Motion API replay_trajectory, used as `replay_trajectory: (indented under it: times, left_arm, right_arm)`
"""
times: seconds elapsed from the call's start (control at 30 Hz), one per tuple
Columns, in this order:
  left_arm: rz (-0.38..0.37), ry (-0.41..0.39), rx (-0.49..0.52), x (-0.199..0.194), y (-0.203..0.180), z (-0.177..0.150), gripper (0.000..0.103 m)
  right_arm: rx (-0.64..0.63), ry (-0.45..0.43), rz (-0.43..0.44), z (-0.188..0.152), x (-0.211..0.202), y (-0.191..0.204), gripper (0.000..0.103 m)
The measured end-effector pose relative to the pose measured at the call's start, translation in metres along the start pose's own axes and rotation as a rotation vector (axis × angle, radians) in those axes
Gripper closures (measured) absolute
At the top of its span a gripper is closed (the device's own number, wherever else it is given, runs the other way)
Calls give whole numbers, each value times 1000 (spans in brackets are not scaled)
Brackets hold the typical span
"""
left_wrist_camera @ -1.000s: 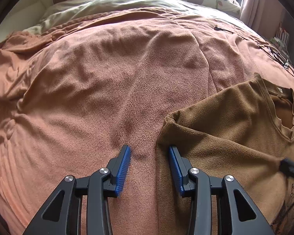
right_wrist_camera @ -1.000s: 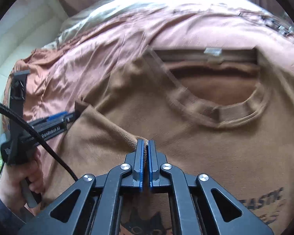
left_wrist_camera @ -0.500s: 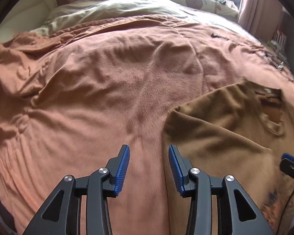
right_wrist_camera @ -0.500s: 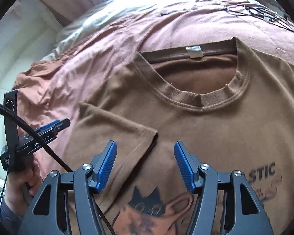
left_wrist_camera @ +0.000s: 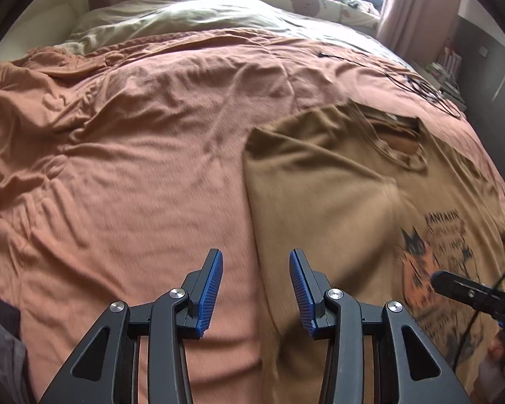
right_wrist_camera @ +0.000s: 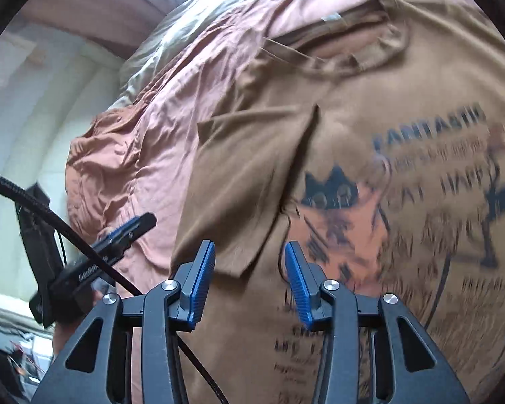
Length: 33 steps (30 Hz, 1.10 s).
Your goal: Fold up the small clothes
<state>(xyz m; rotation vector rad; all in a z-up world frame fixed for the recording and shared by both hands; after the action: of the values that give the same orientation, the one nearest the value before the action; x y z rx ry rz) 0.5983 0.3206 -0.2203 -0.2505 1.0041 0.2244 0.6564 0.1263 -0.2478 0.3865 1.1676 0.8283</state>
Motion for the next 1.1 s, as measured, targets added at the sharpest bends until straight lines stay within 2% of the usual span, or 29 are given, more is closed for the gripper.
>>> replay_trajectory:
  times: [0.23,0.27,0.33,0.57,0.73,0.8,0.87,0.97,1.1]
  left_arm:
    - [-10,26,43,-7,-9,-28,59]
    - [-13,31,44,-5,-8,-32,59]
    - [-23,38,52,-1,-8,-39,59]
    - [-18,69,99,19,-3,-57,59]
    - [-5,62,116,27,2,-59,59]
    - [-1,55,114,26,2,-58,60]
    - [6,53,125,27,1,-58,61]
    - [6,53,146,25,0,-57,64]
    - [-4,39,138,19,0,-53,65]
  right_arm:
    - [173,-3,93,-18,14,-19,62]
    - [203,-1,109,-18,17,-21,67]
    - [251,-14,147,-18,21,-21,68]
    - [253,10,157,-20,53,-19,68]
    - [203,17,125,-18,66,-12,70]
    - [189,21,117,-15,75,-7,81]
    - [192,31,122,-15,80,-7,97]
    - [197,16,138,-13,69,-4,100]
    - [154,-63,183,-6,35,10,103]
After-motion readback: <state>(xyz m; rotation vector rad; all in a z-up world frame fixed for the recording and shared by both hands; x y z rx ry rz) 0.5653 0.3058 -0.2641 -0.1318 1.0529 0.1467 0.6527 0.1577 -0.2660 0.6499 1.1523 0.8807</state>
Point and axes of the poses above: each gripper's, at about its wrist camera, not at the fingertips, and x roughly the way its jaws point, y to its left, z to its top, the point moved 7 cm from there along x, roughly the way its jaws point, and after that the axes turned 1 degree about -x, right-handed, at the moved point
